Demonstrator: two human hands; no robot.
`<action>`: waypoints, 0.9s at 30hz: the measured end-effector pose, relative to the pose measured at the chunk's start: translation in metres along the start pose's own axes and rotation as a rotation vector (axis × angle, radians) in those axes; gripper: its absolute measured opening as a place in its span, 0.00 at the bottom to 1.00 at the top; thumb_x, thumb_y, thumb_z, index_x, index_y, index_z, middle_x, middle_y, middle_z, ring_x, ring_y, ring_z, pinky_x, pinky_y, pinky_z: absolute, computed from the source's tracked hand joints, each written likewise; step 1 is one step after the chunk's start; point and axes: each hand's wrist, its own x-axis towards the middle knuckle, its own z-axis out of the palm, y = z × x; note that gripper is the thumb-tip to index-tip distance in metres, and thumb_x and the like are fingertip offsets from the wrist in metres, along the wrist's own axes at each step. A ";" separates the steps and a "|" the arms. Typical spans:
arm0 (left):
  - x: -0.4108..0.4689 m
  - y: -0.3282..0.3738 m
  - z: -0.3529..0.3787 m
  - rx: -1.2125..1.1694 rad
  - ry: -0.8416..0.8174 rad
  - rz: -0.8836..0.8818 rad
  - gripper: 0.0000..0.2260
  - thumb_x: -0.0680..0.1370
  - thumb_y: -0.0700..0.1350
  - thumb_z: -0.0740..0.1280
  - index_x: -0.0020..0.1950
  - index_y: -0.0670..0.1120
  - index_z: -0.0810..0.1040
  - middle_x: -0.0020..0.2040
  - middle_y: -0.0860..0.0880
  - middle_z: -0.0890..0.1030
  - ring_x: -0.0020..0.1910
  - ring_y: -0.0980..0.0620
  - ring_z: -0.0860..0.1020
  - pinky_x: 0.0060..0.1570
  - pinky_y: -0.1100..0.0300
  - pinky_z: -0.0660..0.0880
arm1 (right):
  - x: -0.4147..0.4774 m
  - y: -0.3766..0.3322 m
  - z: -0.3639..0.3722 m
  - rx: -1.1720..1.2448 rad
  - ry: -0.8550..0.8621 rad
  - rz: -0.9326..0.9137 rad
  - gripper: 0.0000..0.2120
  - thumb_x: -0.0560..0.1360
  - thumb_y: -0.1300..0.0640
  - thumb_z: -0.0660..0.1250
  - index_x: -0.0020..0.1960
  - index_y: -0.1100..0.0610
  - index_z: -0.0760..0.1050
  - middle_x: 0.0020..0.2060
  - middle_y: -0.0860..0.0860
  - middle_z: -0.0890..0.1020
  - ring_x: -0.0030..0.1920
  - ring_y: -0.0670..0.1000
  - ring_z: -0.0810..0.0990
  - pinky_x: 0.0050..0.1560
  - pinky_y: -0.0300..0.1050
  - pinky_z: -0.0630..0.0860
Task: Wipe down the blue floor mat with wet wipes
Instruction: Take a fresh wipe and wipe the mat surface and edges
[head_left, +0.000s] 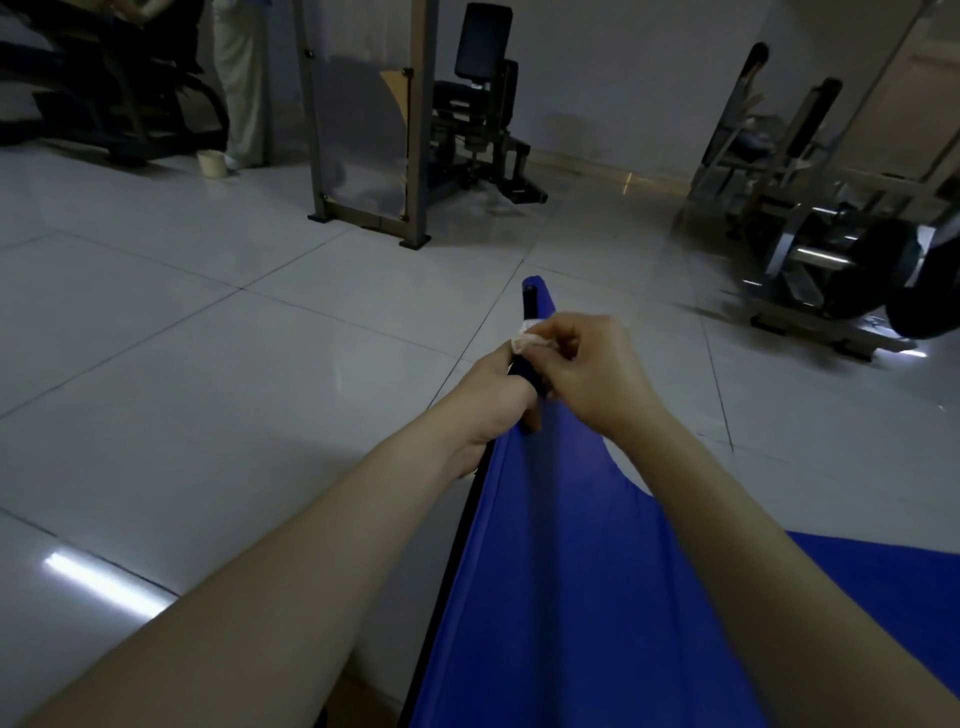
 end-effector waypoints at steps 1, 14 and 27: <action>0.000 0.001 0.000 -0.004 -0.010 0.018 0.24 0.72 0.26 0.58 0.55 0.52 0.78 0.48 0.44 0.81 0.46 0.49 0.78 0.41 0.58 0.77 | -0.008 -0.002 0.004 0.004 0.008 -0.007 0.06 0.79 0.56 0.70 0.52 0.57 0.84 0.41 0.48 0.85 0.39 0.43 0.83 0.42 0.38 0.80; -0.006 0.005 -0.001 -0.345 -0.107 -0.073 0.11 0.74 0.43 0.65 0.53 0.41 0.79 0.43 0.43 0.80 0.41 0.48 0.79 0.43 0.56 0.75 | -0.011 0.014 0.008 0.053 0.099 0.003 0.06 0.80 0.55 0.69 0.45 0.54 0.78 0.37 0.50 0.81 0.37 0.49 0.80 0.38 0.51 0.78; 0.000 0.004 -0.008 -0.394 -0.055 -0.202 0.35 0.79 0.72 0.56 0.67 0.44 0.81 0.64 0.42 0.82 0.65 0.41 0.79 0.70 0.46 0.72 | -0.026 0.014 0.006 -0.053 0.075 -0.080 0.03 0.80 0.58 0.69 0.48 0.56 0.81 0.43 0.48 0.81 0.44 0.47 0.81 0.47 0.49 0.80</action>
